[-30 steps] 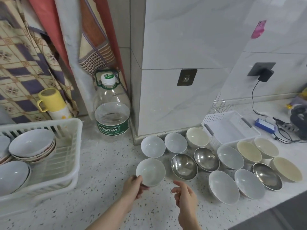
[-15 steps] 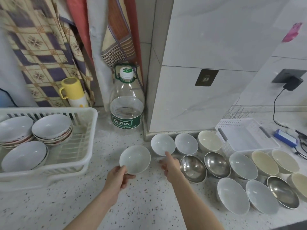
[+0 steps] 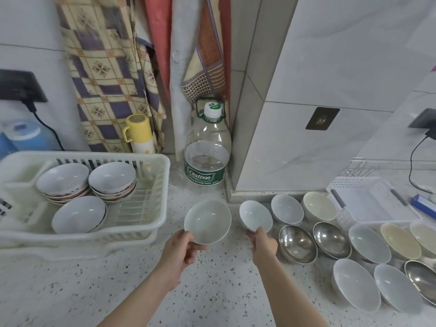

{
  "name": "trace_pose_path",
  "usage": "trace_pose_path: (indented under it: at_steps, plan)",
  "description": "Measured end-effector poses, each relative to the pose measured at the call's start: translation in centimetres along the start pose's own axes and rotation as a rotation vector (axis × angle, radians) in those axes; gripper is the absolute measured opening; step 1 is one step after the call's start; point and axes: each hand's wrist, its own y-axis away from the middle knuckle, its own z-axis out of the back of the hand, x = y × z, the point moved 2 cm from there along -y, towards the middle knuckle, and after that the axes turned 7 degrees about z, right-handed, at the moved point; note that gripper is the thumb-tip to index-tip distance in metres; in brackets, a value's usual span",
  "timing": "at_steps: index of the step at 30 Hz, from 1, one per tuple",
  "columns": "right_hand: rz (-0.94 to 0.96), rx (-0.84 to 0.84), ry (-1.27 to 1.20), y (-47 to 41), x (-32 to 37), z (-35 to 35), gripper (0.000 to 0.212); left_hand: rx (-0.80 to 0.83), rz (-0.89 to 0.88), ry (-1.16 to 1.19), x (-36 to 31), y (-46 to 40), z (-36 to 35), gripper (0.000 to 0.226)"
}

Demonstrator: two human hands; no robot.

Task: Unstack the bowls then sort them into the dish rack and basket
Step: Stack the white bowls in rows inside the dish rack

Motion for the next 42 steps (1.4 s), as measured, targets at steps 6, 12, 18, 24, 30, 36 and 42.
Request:
trace_pose_path:
  at_steps: [6,12,18,24,30,36,42]
  plan:
    - [0.042,0.004,-0.14,5.7,0.7,-1.7,0.028,0.033,-0.06,0.07,-3.2,2.2,3.1,0.025]
    - [0.189,0.101,-0.165,11.9,3.2,-6.4,0.018,0.078,-0.187,0.2,-7.3,5.0,8.0,0.024]
    - [0.426,0.313,0.003,17.1,3.0,-12.5,0.019,0.011,-0.292,0.348,-10.4,6.8,15.6,0.021]
    - [0.604,0.518,0.27,21.3,0.0,-18.1,0.025,-0.188,-0.391,0.284,-12.4,7.8,25.1,0.018]
    - [0.691,0.558,0.503,23.9,-3.4,-23.3,0.026,-0.38,-0.502,0.111,-14.1,8.2,31.5,0.023]
    - [0.885,0.57,0.81,25.3,-4.9,-26.3,0.022,-0.507,-0.497,0.022,-15.5,6.5,33.9,0.024]
    - [0.926,0.585,0.894,25.2,-5.7,-27.2,0.026,-0.52,-0.485,0.046,-15.5,4.4,34.8,0.027]
